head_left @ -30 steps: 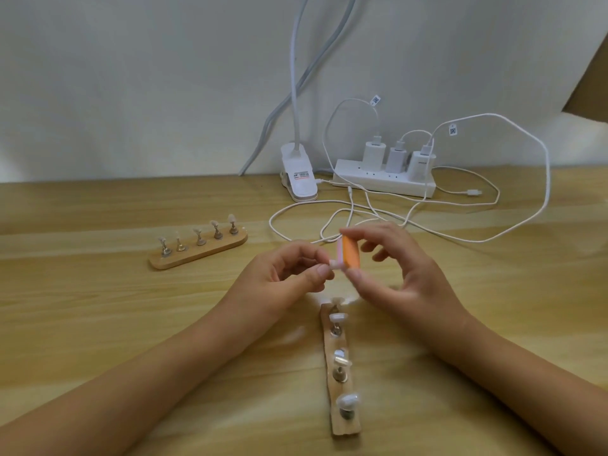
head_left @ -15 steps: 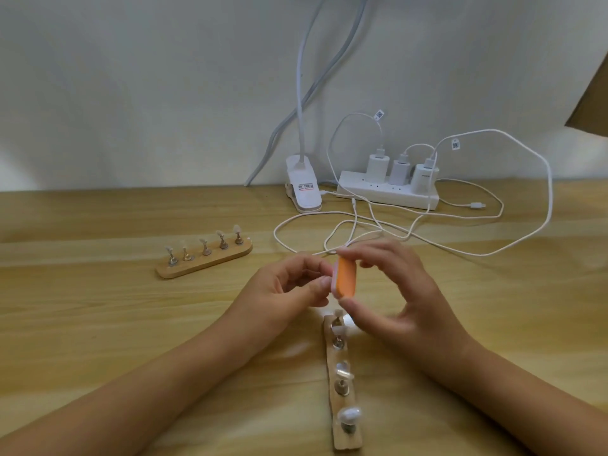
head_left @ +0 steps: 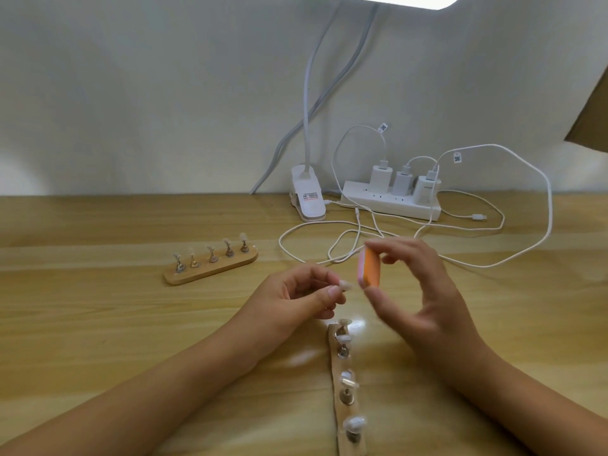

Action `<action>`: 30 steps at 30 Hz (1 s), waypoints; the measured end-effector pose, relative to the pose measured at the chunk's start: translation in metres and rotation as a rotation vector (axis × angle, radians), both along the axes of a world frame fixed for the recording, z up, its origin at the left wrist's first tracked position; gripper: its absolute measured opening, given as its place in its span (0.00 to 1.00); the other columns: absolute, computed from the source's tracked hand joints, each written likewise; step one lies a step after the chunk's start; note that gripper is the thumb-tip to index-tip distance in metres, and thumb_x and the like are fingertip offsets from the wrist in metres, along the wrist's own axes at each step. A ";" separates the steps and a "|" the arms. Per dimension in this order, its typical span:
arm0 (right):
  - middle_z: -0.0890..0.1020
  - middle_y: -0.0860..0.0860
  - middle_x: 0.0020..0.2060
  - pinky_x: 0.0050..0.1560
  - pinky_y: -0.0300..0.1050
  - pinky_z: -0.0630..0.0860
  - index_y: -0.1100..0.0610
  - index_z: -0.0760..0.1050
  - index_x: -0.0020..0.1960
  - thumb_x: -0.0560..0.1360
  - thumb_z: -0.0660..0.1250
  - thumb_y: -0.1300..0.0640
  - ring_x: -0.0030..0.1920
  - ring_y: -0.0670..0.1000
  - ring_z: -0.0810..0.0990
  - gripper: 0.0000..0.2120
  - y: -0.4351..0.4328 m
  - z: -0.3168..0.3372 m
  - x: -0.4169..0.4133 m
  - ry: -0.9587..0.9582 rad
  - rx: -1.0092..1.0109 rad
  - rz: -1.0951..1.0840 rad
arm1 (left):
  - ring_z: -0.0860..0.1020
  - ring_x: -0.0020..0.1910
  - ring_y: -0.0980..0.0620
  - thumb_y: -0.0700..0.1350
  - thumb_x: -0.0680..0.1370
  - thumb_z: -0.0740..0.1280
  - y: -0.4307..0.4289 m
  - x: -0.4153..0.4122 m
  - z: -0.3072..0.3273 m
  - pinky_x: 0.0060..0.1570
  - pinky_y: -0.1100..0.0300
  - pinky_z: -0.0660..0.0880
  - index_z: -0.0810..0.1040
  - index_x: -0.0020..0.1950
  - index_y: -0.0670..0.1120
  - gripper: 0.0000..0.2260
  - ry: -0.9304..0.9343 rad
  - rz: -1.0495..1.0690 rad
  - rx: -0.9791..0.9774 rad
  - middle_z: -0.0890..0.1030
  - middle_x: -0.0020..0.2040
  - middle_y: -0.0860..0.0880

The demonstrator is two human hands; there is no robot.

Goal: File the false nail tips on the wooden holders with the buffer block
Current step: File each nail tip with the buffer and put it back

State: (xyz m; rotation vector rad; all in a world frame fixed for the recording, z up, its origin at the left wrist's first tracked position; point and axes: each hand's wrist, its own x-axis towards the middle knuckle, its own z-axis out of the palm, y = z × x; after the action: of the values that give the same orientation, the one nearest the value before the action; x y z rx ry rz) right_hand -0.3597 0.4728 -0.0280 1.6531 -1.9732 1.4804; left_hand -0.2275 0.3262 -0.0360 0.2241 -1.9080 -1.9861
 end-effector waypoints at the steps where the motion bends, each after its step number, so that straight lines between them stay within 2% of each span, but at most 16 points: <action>1: 0.78 0.44 0.57 0.59 0.64 0.71 0.48 0.74 0.63 0.71 0.70 0.49 0.59 0.49 0.77 0.20 0.000 -0.003 0.003 0.067 0.008 0.036 | 0.80 0.40 0.59 0.44 0.72 0.69 0.000 0.000 0.000 0.43 0.67 0.76 0.81 0.46 0.47 0.05 -0.002 -0.004 -0.005 0.83 0.40 0.52; 3: 0.79 0.44 0.56 0.59 0.64 0.70 0.48 0.75 0.61 0.70 0.73 0.50 0.58 0.48 0.77 0.20 -0.003 -0.005 0.002 0.076 0.053 0.014 | 0.80 0.41 0.59 0.44 0.72 0.69 -0.001 0.001 0.000 0.43 0.67 0.76 0.80 0.47 0.46 0.06 -0.005 -0.009 -0.001 0.83 0.40 0.52; 6: 0.78 0.42 0.54 0.61 0.62 0.70 0.47 0.75 0.59 0.70 0.74 0.49 0.55 0.45 0.76 0.19 -0.004 -0.002 -0.006 -0.086 0.048 -0.047 | 0.79 0.41 0.59 0.44 0.73 0.69 -0.001 0.002 0.001 0.44 0.66 0.77 0.80 0.48 0.45 0.06 -0.017 -0.012 0.022 0.83 0.41 0.52; 10: 0.79 0.46 0.55 0.55 0.66 0.72 0.50 0.75 0.60 0.70 0.70 0.49 0.58 0.51 0.77 0.19 -0.003 -0.005 0.003 0.078 -0.003 0.053 | 0.80 0.41 0.60 0.42 0.75 0.68 0.000 0.001 0.002 0.44 0.67 0.76 0.80 0.48 0.46 0.04 -0.038 -0.028 -0.028 0.83 0.41 0.53; 13: 0.79 0.44 0.53 0.57 0.64 0.71 0.48 0.74 0.58 0.69 0.71 0.46 0.54 0.47 0.76 0.19 -0.004 -0.004 -0.002 0.019 0.037 -0.033 | 0.79 0.42 0.60 0.42 0.75 0.68 -0.002 0.003 0.003 0.45 0.67 0.76 0.80 0.49 0.46 0.04 -0.033 -0.033 -0.007 0.83 0.41 0.53; 16: 0.77 0.40 0.53 0.60 0.59 0.71 0.45 0.73 0.58 0.69 0.68 0.45 0.53 0.44 0.75 0.18 0.001 0.001 -0.009 -0.051 -0.010 -0.051 | 0.80 0.43 0.60 0.46 0.73 0.69 0.001 0.003 0.004 0.45 0.67 0.76 0.81 0.46 0.50 0.04 -0.031 -0.039 -0.024 0.84 0.42 0.52; 20: 0.78 0.44 0.55 0.55 0.64 0.72 0.49 0.74 0.59 0.69 0.71 0.49 0.56 0.50 0.77 0.19 -0.001 -0.003 -0.001 0.102 -0.014 0.047 | 0.80 0.42 0.60 0.46 0.73 0.69 0.000 0.002 0.003 0.45 0.68 0.75 0.80 0.47 0.49 0.05 -0.028 -0.042 -0.035 0.83 0.41 0.54; 22: 0.79 0.45 0.53 0.56 0.63 0.72 0.50 0.76 0.57 0.68 0.71 0.48 0.54 0.50 0.77 0.18 -0.004 -0.005 -0.006 0.073 0.043 -0.015 | 0.79 0.42 0.60 0.46 0.73 0.69 -0.001 0.003 0.003 0.45 0.68 0.75 0.80 0.48 0.49 0.05 -0.021 -0.029 -0.014 0.83 0.42 0.53; 24: 0.79 0.43 0.51 0.60 0.55 0.71 0.49 0.76 0.55 0.69 0.75 0.50 0.52 0.48 0.76 0.16 -0.004 -0.006 -0.014 -0.057 0.084 -0.080 | 0.80 0.42 0.60 0.46 0.74 0.69 -0.002 0.004 0.003 0.45 0.68 0.76 0.81 0.48 0.50 0.04 -0.006 -0.027 0.014 0.84 0.43 0.52; 25: 0.79 0.42 0.51 0.61 0.48 0.70 0.47 0.76 0.54 0.69 0.75 0.51 0.51 0.46 0.76 0.16 -0.003 -0.005 -0.017 -0.138 0.091 -0.087 | 0.80 0.42 0.59 0.46 0.74 0.69 -0.002 0.004 0.003 0.46 0.67 0.76 0.82 0.47 0.51 0.04 0.001 -0.028 0.020 0.84 0.44 0.51; 27: 0.79 0.41 0.51 0.56 0.33 0.68 0.44 0.76 0.54 0.68 0.73 0.49 0.52 0.44 0.76 0.15 -0.002 -0.006 -0.019 -0.249 0.095 -0.079 | 0.80 0.42 0.59 0.47 0.74 0.70 -0.002 0.005 0.005 0.46 0.66 0.76 0.83 0.48 0.53 0.05 0.010 -0.007 0.040 0.85 0.46 0.50; 30: 0.80 0.42 0.52 0.54 0.28 0.67 0.45 0.77 0.55 0.68 0.71 0.48 0.53 0.43 0.76 0.16 -0.003 -0.008 -0.019 -0.294 0.108 -0.060 | 0.80 0.40 0.58 0.48 0.72 0.71 -0.005 0.005 0.006 0.44 0.65 0.77 0.84 0.50 0.53 0.07 0.046 0.054 0.165 0.85 0.48 0.46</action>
State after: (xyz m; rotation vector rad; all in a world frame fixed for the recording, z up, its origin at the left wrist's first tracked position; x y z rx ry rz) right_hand -0.3787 0.4698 -0.0356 1.4695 -2.2683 1.7054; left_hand -0.2229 0.3214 -0.0302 0.2685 -1.6932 -2.0958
